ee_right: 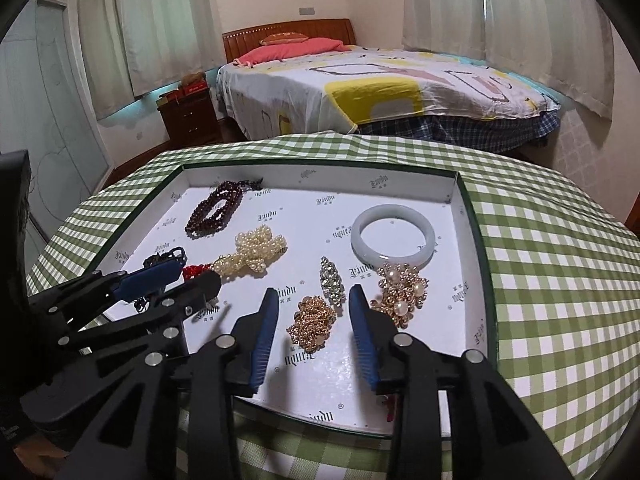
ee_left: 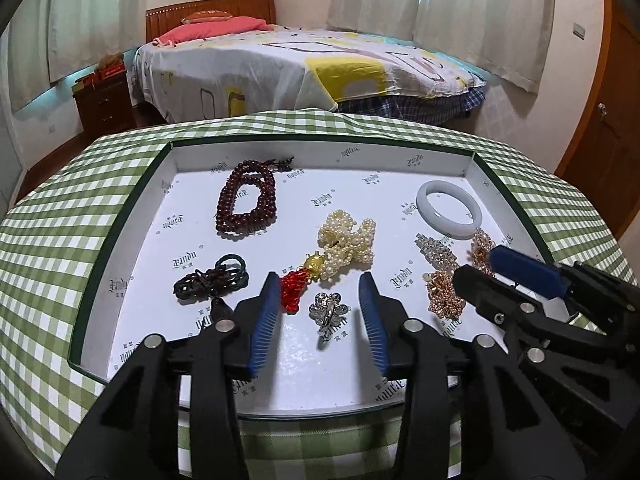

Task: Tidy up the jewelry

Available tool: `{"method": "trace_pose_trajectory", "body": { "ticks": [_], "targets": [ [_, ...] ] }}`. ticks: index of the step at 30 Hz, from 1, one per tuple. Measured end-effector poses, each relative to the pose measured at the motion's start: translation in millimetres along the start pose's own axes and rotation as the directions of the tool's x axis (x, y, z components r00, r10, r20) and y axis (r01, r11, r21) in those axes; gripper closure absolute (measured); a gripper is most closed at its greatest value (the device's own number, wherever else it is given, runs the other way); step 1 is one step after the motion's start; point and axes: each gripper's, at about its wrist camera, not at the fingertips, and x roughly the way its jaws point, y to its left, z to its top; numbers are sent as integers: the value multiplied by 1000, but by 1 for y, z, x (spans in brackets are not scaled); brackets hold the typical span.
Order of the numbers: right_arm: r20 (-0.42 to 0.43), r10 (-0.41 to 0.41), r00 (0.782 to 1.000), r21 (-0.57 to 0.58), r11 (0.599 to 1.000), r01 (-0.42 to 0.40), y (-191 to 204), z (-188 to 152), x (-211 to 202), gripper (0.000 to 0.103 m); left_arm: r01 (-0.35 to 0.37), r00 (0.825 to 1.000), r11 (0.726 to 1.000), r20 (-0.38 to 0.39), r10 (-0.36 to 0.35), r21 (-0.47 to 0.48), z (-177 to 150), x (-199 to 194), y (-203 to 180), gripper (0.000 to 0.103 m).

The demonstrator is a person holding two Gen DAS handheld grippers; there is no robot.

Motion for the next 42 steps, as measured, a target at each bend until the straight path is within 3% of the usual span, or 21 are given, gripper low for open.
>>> {"method": "trace_pose_trajectory", "body": {
  "ticks": [9,19,23,25,33,42],
  "targets": [
    [12,-24,1000,2,1000,24,-2,0,-6,52,-17,1000,1000,13,17,-18,1,-7,5,47],
    [33,-51,998,20,999,50,-8,-4,-9,31,-42,999,998,30,43,-36,2,-15,13,25],
    [44,-59,997,30,998,58,-10,-5,-12,25,-58,997,998,41,59,-29,2,-21,14,21],
    [46,-59,997,36,998,57,-11,-7,-14,24,-67,997,997,45,68,-24,1,-23,13,17],
    [47,-69,996,54,996,67,-12,-16,-28,23,-94,994,995,51,95,-12,-6,-42,13,15],
    [70,-77,995,67,995,72,-4,-37,-75,22,-100,991,995,83,102,-30,-31,-97,15,13]
  ]
}}
